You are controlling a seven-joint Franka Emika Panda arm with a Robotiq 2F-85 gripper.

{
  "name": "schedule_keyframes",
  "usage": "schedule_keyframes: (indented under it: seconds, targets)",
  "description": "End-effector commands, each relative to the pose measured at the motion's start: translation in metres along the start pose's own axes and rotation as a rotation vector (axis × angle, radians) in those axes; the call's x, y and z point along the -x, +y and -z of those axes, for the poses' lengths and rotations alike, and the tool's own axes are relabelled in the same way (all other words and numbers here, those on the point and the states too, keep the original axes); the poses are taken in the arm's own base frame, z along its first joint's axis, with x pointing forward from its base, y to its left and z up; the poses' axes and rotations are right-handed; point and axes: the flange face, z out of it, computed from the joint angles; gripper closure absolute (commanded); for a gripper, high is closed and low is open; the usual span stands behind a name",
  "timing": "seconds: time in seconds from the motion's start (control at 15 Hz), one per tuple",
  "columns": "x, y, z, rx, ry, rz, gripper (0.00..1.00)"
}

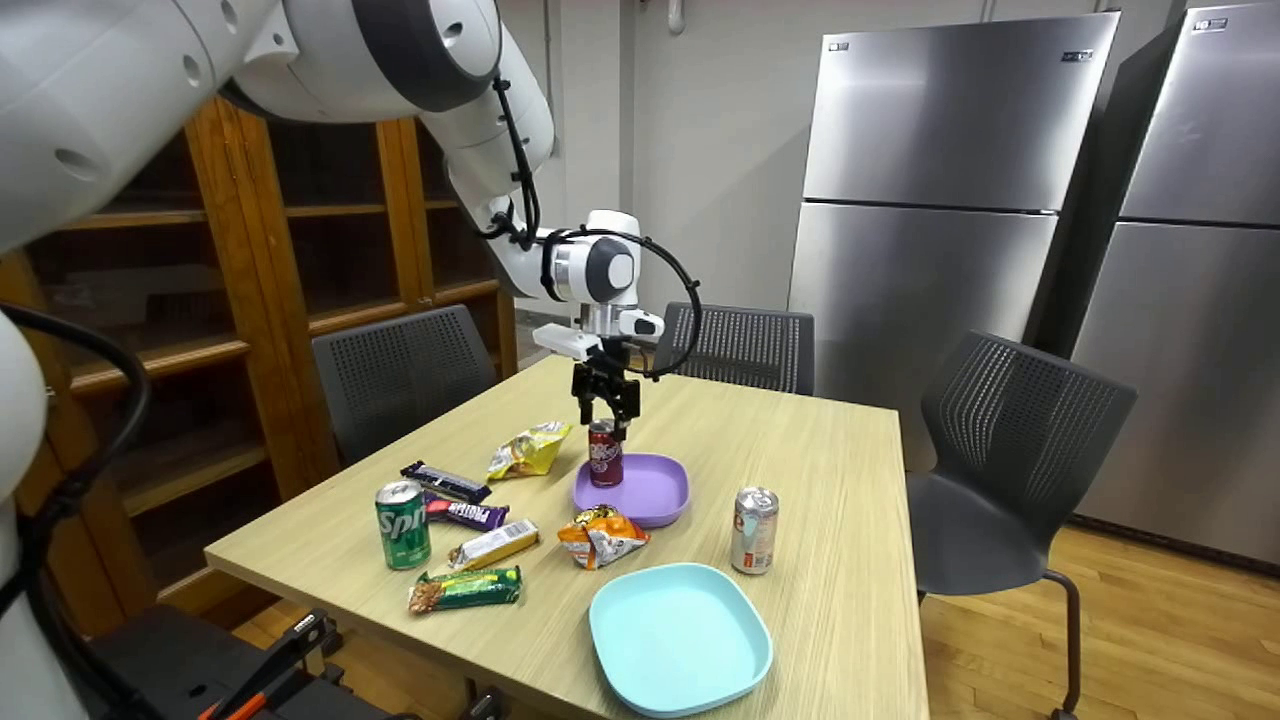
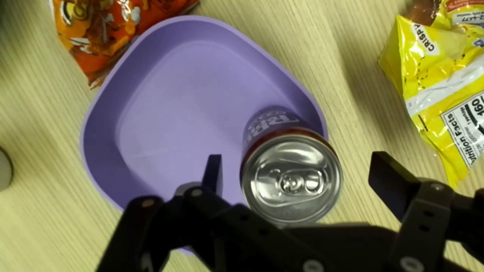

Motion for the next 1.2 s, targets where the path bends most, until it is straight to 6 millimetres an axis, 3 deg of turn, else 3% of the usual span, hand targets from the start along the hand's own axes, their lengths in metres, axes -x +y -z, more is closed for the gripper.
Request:
schedule_keyframes:
  seconds: [0.0, 0.47, 0.67, 1.13]
  targets:
    - [0.009, 0.004, 0.033, -0.003, -0.001, -0.022, 0.0]
    - [0.023, 0.036, 0.072, -0.027, 0.027, -0.071, 0.0]
    - [0.034, 0.066, 0.079, -0.02, 0.021, -0.119, 0.0]
    - [0.059, 0.16, 0.081, -0.003, -0.001, -0.211, 0.0]
